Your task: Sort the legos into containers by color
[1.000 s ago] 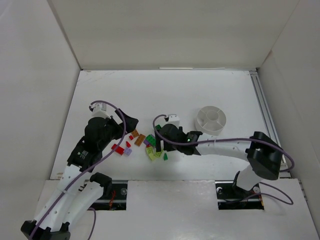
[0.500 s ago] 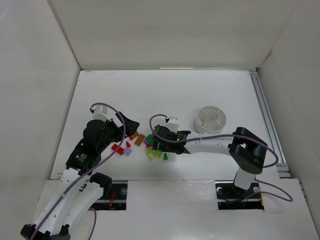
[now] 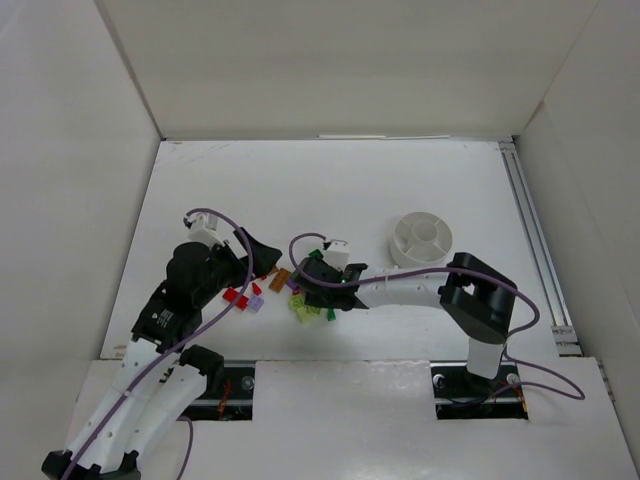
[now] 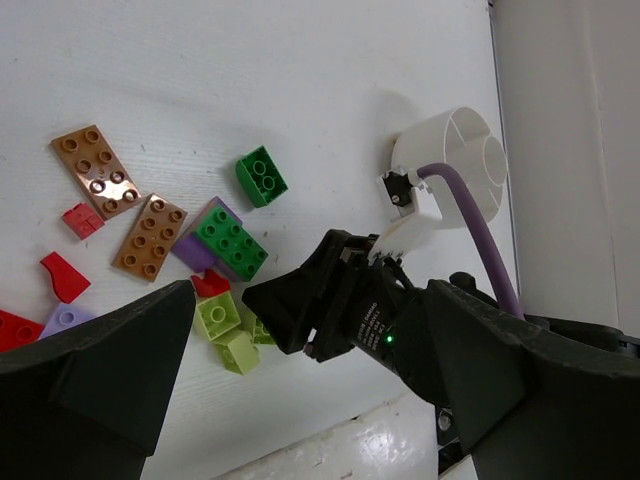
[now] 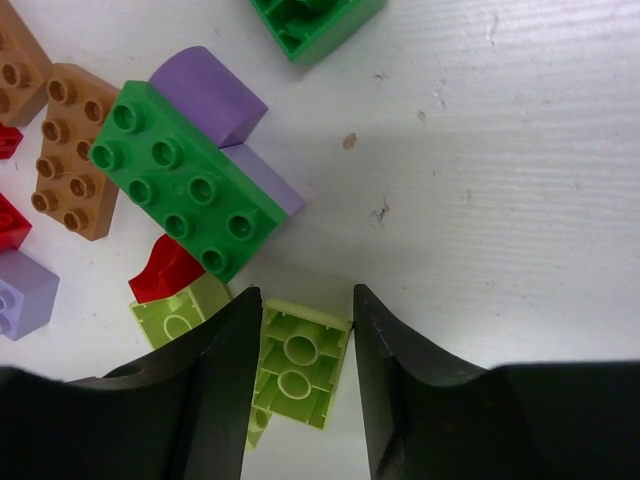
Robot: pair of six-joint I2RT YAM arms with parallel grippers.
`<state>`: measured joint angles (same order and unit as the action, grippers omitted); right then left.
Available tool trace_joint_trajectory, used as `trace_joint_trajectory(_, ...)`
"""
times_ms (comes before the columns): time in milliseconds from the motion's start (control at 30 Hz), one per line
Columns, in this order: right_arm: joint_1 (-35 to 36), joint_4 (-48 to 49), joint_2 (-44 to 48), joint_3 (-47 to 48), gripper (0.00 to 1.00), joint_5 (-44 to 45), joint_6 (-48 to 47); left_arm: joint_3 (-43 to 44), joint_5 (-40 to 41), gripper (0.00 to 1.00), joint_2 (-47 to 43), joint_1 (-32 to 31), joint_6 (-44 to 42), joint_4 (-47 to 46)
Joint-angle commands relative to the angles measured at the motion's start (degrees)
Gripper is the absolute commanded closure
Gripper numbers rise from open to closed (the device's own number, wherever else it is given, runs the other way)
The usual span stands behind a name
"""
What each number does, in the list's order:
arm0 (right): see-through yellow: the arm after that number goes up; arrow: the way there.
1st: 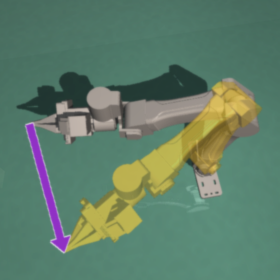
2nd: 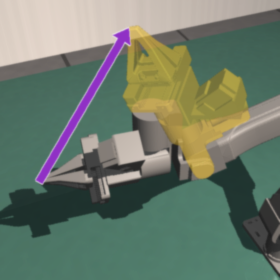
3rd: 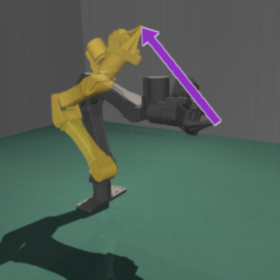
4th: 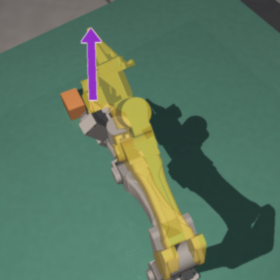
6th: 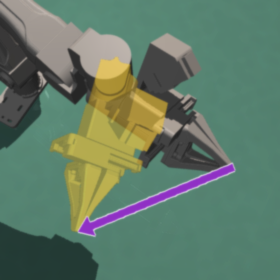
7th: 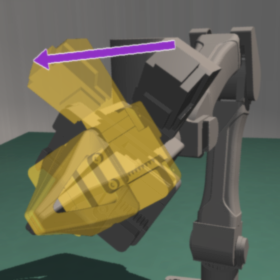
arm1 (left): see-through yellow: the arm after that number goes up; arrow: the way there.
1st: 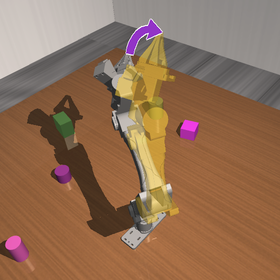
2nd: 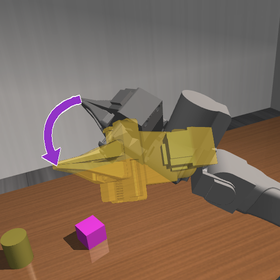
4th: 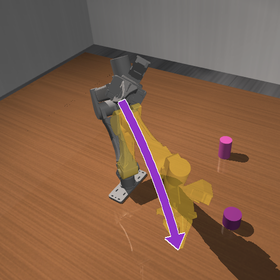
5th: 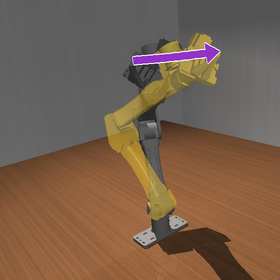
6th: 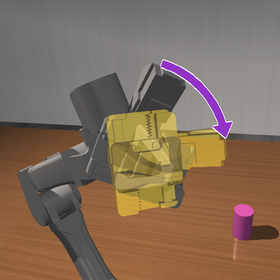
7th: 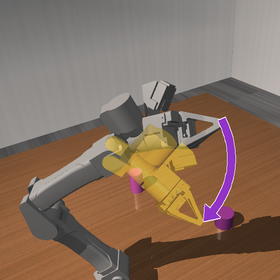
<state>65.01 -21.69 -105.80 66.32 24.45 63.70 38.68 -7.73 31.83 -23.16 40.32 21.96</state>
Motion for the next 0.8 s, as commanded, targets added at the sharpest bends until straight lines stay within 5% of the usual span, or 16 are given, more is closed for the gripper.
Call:
trace_joint_trajectory(0, 0.9, -3.1, -0.4, 1.3, 0.57, 0.3, 2.2, -0.6, -1.1, 0.00, -1.1, -0.2, -1.0, -1.7)
trace_joint_trajectory(267, 2.0, -5.4, 0.6, 1.8, 0.75, 2.8, 2.0, -1.1, -1.1, 0.00, -1.1, -0.2, -1.0, -2.3)
trace_joint_trajectory(500, 2.0, 1.8, 12.0, 0.1, 0.82, 11.9, -11.9, -0.6, -1.6, 0.00, 0.1, -0.2, -1.6, -2.3)
trace_joint_trajectory(767, -1.3, 4.8, 31.8, -6.1, 0.76, 30.1, -37.1, -1.1, -3.4, 0.00, 6.4, -0.2, -1.6, -3.5)
